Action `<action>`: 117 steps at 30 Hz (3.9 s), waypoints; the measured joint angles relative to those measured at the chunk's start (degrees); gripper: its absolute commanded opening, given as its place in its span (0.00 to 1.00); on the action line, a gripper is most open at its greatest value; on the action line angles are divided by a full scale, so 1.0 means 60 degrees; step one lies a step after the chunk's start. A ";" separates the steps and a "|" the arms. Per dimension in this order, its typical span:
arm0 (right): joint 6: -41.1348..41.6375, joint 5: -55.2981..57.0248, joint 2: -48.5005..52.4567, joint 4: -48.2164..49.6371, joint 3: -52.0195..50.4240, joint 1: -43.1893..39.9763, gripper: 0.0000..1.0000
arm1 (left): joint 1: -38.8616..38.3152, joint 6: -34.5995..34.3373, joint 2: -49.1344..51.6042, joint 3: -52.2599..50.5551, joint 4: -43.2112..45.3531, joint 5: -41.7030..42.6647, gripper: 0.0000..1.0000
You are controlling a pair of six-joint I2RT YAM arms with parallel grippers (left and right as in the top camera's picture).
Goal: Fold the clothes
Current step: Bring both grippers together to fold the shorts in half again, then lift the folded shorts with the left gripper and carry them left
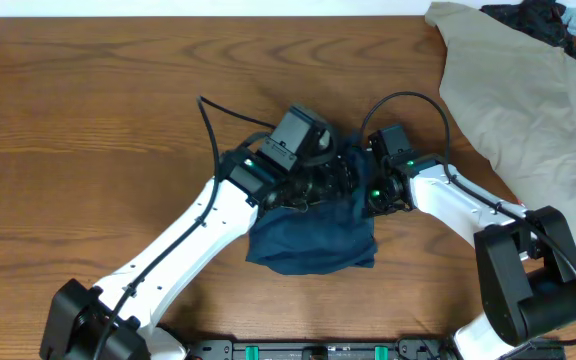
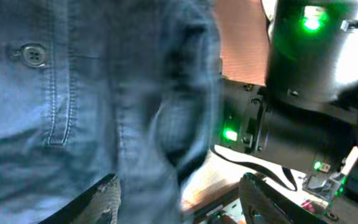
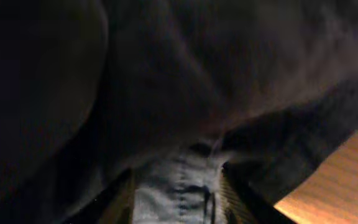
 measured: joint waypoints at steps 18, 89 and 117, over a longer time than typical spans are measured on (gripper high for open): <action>0.0051 0.2466 -0.0976 -0.3187 0.0739 -0.2801 0.54 | 0.2386 0.1381 -0.0175 0.0022 -0.1632 -0.1537 0.80; 0.2707 0.2146 -0.4237 -0.1464 -0.2860 -0.2248 0.81 | 0.3100 0.2881 0.3778 0.0066 0.0951 0.0160 0.06; 0.2688 0.2175 -0.4659 -0.1410 -0.2783 -0.2262 0.83 | 1.0750 0.2881 0.1767 0.0200 -0.1592 0.0353 0.98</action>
